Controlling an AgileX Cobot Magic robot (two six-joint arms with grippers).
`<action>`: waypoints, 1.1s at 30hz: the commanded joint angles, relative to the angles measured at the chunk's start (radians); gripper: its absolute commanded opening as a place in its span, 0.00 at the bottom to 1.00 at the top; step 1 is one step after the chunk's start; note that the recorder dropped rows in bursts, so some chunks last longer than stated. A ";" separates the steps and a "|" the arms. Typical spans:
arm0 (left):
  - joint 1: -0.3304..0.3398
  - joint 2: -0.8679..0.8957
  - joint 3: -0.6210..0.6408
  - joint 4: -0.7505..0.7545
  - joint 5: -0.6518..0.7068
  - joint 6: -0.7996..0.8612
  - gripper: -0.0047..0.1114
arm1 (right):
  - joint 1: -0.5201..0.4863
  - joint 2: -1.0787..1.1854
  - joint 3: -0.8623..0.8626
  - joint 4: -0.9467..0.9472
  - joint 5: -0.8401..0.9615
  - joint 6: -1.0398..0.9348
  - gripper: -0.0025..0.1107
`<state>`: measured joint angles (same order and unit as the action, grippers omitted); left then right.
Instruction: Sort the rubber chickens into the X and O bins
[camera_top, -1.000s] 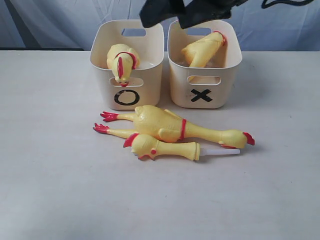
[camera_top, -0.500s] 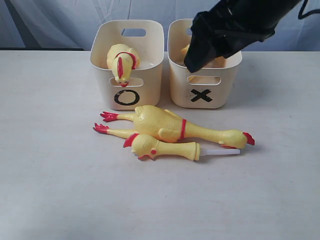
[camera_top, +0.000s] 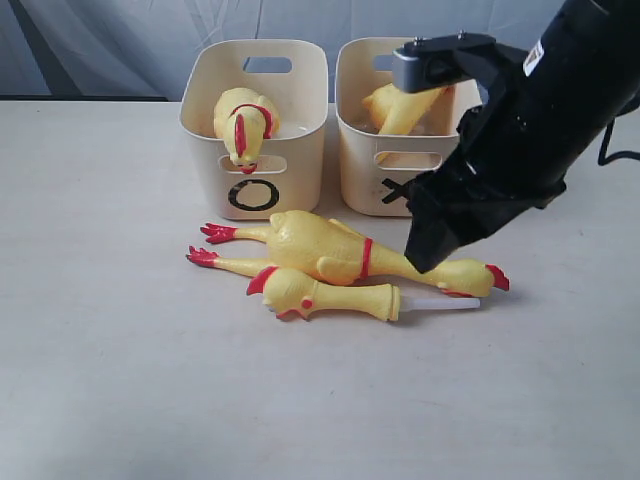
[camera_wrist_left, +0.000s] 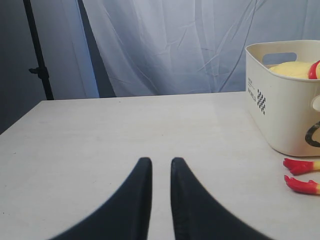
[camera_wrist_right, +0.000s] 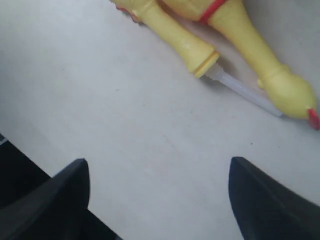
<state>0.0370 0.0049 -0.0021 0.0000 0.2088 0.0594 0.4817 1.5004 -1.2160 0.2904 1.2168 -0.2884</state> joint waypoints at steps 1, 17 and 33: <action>0.001 -0.005 0.002 -0.028 -0.024 -0.016 0.16 | -0.003 -0.025 0.055 -0.011 -0.024 0.002 0.66; 0.001 -0.005 -0.077 -0.515 -0.348 -0.216 0.16 | -0.003 -0.246 0.285 0.015 -0.101 0.028 0.66; -0.126 0.409 -0.448 -0.289 -0.133 -0.200 0.16 | -0.003 -0.394 0.381 0.097 -0.164 0.032 0.66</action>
<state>-0.0216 0.3138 -0.3832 -0.3100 0.0589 -0.1863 0.4817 1.1364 -0.8603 0.3772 1.0747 -0.2580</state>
